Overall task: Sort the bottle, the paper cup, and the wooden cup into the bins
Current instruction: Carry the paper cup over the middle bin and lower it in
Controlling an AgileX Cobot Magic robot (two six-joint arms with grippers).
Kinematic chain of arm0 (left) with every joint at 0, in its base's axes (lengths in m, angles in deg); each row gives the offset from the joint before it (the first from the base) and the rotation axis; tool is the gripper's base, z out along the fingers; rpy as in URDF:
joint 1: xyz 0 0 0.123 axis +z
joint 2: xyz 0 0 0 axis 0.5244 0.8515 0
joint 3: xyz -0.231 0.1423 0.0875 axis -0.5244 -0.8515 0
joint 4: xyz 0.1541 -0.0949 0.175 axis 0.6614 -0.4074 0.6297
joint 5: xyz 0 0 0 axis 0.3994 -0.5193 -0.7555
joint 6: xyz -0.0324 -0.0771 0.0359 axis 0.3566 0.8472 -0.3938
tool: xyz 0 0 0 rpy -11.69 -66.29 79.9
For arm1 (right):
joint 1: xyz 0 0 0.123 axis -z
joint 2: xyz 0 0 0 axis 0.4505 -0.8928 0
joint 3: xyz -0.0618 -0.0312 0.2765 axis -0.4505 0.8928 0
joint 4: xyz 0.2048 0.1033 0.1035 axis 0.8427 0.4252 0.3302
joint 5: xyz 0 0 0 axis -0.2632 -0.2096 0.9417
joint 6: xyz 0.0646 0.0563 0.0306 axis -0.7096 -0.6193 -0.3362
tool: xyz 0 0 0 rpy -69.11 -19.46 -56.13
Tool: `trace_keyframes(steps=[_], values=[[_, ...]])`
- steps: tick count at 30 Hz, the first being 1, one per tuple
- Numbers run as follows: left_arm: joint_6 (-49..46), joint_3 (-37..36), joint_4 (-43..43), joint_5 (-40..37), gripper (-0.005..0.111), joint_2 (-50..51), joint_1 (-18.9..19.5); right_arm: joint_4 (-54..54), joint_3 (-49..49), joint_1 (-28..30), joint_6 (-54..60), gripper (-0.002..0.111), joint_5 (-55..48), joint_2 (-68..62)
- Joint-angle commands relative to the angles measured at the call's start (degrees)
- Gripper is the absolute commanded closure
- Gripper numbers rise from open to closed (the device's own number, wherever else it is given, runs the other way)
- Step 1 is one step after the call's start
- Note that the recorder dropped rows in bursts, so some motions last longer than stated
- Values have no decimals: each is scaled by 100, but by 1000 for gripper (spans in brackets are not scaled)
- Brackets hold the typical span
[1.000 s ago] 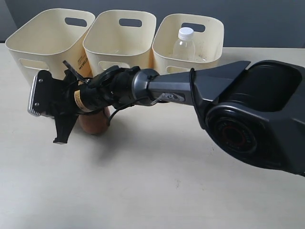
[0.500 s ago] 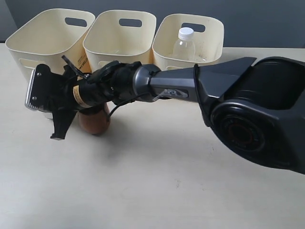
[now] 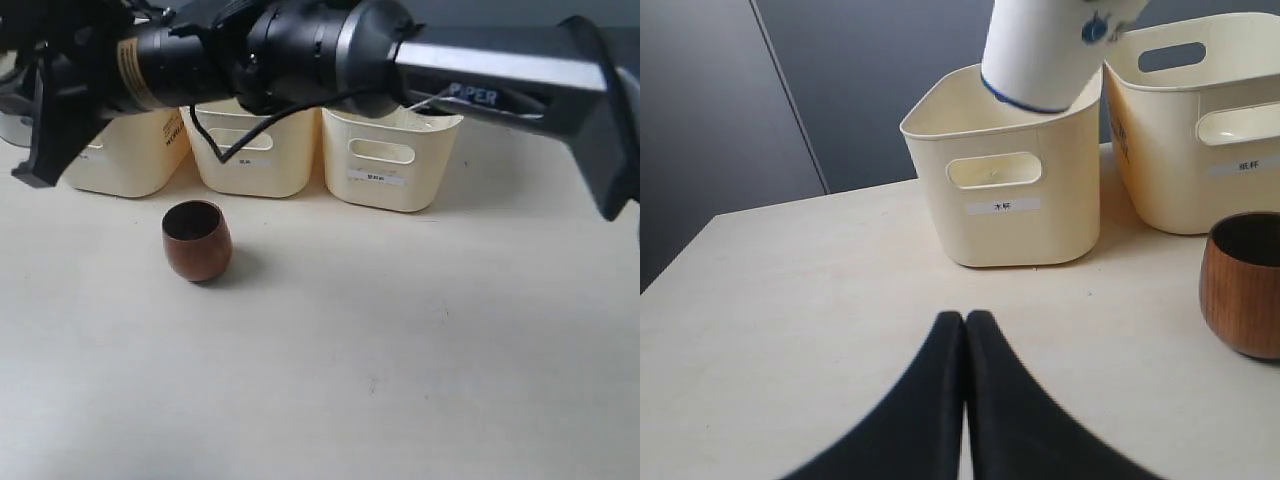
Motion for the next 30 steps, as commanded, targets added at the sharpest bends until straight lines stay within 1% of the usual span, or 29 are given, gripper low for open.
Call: trace_keyframes(steps=[1,4,5,7,8,10,12,15,21,24,26,28,30], values=[[5,28,-13,15,107,22,-4,8,47,190,-669,109,-156,604],[5,28,-13,15,107,22,-4,8,47,289,-813,109,-722,784],[5,28,-13,15,107,22,-4,8,47,347,-909,109,-1125,789],[5,28,-13,15,107,22,-4,8,47,536,-1220,109,-1463,706],[5,28,-13,15,107,22,-4,8,104,635,-1302,109,-1533,652],[5,28,-13,15,107,22,-4,8,365,760,-1305,109,-2062,629],[5,28,-13,15,107,22,-4,8,656,849,-1281,109,-2342,618],[5,28,-13,15,107,22,-4,8,883,918,-1179,109,-2322,600],[5,28,-13,15,107,22,-4,8,900,918,-1082,109,-2475,372],[5,28,-13,15,107,22,-4,8,889,952,-1074,109,-2915,60],[5,28,-13,15,107,22,-4,8,768,1126,-1074,109,-2539,-118],[5,28,-13,15,107,22,-4,61,494,1244,-1142,109,-2462,-294],[5,28,-13,15,107,22,-4,407,223,1311,-1249,109,-2285,-505]])
